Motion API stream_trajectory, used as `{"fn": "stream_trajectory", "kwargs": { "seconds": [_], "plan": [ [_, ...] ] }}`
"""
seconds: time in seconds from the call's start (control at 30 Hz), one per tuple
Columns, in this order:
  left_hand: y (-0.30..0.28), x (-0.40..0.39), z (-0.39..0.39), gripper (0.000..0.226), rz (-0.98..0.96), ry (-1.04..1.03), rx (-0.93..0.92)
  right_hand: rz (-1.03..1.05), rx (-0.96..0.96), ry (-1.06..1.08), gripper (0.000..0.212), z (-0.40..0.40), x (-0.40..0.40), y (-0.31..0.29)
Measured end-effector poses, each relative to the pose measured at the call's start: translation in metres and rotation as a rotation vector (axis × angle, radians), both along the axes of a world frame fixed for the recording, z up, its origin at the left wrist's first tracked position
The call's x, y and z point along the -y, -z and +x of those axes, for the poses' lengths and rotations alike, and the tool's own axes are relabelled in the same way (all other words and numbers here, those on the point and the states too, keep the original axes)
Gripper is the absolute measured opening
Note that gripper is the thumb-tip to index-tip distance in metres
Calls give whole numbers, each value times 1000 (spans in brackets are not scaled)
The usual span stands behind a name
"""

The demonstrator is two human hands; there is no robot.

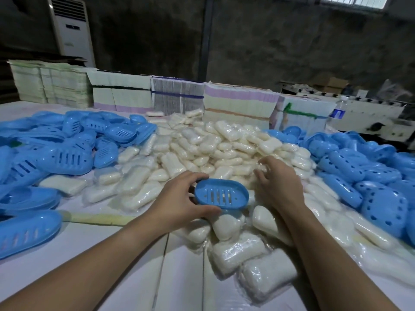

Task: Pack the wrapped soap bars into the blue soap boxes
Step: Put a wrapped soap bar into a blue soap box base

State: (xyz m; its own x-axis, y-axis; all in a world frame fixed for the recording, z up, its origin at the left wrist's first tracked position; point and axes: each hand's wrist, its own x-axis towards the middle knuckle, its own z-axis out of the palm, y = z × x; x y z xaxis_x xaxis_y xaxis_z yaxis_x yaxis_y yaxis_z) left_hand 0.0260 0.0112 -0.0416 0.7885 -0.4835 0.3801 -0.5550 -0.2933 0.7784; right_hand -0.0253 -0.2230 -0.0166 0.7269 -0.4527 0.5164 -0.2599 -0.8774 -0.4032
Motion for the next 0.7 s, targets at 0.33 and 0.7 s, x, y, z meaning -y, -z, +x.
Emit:
{"fn": "stream_trajectory", "kwargs": {
  "seconds": [0.33,0.7],
  "plan": [
    [6,1,5,78,3,-152,49,902,521,-359,13,-16,-36,-24],
    [8,0,10,73,-22,-172,47,375,64,-249,20,-14,-51,-8]
  ]
}}
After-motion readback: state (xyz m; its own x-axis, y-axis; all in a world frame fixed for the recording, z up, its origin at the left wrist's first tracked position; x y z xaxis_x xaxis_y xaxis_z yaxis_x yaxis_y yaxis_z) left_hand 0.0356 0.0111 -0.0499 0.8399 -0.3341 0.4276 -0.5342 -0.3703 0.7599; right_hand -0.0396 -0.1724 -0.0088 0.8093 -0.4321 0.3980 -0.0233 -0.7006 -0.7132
